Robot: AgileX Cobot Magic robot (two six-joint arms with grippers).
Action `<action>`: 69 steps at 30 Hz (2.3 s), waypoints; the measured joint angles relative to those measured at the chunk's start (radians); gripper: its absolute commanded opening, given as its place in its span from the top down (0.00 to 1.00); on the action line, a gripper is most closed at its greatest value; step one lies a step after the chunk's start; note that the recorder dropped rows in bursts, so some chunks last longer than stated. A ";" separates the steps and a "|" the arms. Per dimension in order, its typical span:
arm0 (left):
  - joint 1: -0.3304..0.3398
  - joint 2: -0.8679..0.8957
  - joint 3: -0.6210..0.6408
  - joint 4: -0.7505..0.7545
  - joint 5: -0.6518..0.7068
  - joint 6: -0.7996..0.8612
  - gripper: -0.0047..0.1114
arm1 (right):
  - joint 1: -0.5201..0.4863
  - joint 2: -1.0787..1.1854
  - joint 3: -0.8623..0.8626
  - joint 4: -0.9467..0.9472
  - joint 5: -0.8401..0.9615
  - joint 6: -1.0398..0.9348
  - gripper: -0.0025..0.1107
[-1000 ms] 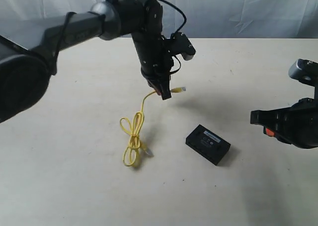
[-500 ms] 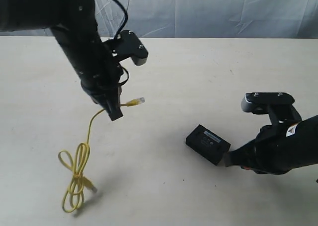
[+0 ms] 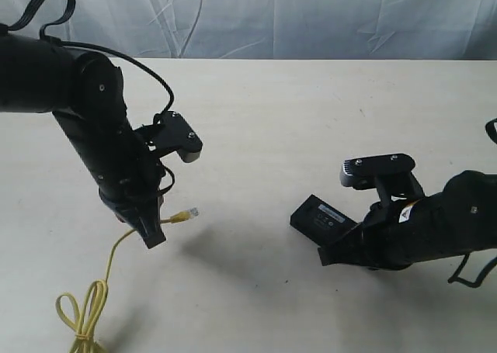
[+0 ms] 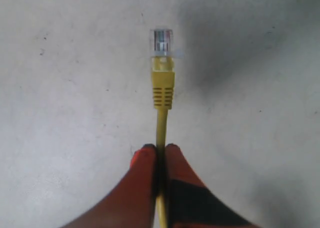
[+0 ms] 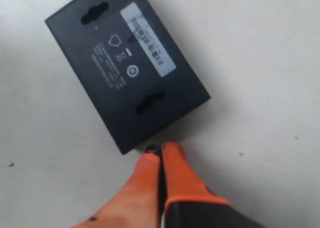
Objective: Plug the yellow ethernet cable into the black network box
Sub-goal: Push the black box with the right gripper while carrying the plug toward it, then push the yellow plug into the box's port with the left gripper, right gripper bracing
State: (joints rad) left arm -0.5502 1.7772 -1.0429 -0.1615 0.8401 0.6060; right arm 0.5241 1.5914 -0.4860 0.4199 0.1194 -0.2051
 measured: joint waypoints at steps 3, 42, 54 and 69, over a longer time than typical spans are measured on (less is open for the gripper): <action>0.000 0.000 0.010 -0.009 -0.003 0.000 0.96 | 0.004 0.031 -0.021 0.000 -0.012 0.000 0.99; -0.175 0.113 -0.109 -0.202 -0.177 0.048 0.96 | -0.318 0.201 -0.458 0.048 0.484 -0.182 0.99; -0.195 0.192 -0.163 -0.254 -0.140 0.048 0.96 | -0.446 0.410 -0.582 0.483 0.776 -0.643 0.99; -0.234 0.210 -0.171 -0.266 -0.210 0.048 0.96 | -0.448 0.471 -0.584 0.553 0.795 -0.674 0.99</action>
State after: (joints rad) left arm -0.7839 1.9871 -1.2142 -0.4274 0.6297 0.6541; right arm 0.0762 2.0621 -1.0700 0.9729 0.9146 -0.8795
